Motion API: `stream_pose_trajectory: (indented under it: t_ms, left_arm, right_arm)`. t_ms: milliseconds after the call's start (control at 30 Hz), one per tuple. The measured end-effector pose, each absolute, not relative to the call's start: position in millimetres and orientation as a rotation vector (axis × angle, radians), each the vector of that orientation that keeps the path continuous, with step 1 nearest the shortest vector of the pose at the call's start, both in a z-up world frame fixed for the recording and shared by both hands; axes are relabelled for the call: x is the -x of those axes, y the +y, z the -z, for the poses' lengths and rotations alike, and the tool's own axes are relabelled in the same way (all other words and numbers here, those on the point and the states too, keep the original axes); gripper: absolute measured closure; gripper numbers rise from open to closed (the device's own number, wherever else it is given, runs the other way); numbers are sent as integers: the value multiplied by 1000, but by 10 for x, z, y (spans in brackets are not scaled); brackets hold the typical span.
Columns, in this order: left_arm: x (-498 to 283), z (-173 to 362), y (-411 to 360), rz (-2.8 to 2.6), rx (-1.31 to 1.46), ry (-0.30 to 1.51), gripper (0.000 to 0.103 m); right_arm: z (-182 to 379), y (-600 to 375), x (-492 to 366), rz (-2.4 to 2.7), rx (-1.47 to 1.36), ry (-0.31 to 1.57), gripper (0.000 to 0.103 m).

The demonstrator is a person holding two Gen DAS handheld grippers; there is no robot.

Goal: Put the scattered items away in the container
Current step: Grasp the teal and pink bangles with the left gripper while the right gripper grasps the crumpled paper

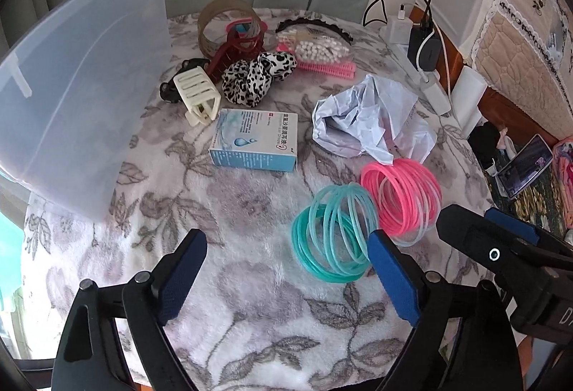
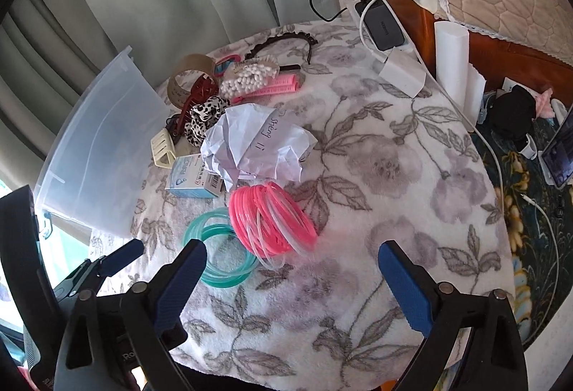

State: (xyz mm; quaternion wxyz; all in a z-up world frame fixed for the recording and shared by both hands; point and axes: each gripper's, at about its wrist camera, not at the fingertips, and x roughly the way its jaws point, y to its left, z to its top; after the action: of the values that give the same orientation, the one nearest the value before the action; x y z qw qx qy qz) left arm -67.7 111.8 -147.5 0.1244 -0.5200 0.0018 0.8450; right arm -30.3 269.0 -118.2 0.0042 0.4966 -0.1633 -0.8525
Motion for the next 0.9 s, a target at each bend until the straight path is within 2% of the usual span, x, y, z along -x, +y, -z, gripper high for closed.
stream_pose_trajectory:
  t_ms: [100, 267, 467, 600, 900]
  left_arm:
    - [733, 1582, 1179, -2432, 1550, 4, 14]
    - [822, 1738, 1221, -2381, 1597, 5, 28]
    - [880, 1828, 1183, -2369, 1615, -8, 38]
    - [887, 1840, 1187, -2373, 1604, 2, 40]
    - [861, 1868, 1241, -2391, 1560, 51, 42]
  right_arm:
    - [1177, 2689, 419, 2677, -1531, -519, 9]
    - [1138, 2636, 715, 2680, -1490, -520, 9]
    - [1233, 2623, 1090, 2653, -1470, -480, 9]
    - [1426, 2585, 1258, 2592, -1506, -480, 9]
    - [1701, 2533, 1402, 2446, -1533, -640, 9]
